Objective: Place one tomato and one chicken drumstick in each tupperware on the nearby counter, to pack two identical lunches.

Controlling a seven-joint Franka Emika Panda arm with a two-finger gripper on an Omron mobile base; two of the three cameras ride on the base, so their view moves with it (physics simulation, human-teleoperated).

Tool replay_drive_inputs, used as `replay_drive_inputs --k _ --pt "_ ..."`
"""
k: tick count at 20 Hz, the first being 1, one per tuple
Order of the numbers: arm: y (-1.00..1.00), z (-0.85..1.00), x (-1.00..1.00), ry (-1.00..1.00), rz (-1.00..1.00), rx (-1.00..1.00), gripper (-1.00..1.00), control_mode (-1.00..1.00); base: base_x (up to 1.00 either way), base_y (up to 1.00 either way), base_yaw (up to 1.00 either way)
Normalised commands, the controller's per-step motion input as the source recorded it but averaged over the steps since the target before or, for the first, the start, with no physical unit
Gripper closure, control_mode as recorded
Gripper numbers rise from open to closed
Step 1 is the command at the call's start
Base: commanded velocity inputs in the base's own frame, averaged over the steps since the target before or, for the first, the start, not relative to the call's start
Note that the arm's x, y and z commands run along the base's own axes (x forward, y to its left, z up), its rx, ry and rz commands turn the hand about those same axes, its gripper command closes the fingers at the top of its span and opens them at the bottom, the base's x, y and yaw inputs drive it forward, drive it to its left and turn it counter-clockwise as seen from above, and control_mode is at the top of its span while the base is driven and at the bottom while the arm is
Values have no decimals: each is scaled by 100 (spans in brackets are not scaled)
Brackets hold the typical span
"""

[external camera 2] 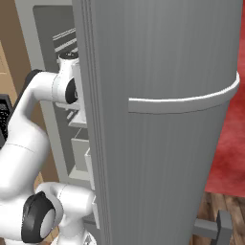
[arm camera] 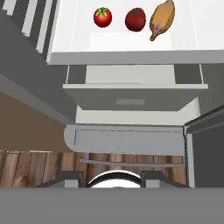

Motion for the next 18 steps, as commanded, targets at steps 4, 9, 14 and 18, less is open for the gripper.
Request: replay_drive_inputs --k 4,9,14,18 --pt "0 0 -13 -7 0 0 -100 -100 0 0 0" --pt "0 -3 -26 -8 0 0 -100 -100 0 0 0" --pt "0 -34 -7 -4 0 0 -100 -100 0 0 0" --pt "-7 -45 0 -7 0 0 -100 -100 0 0 0"
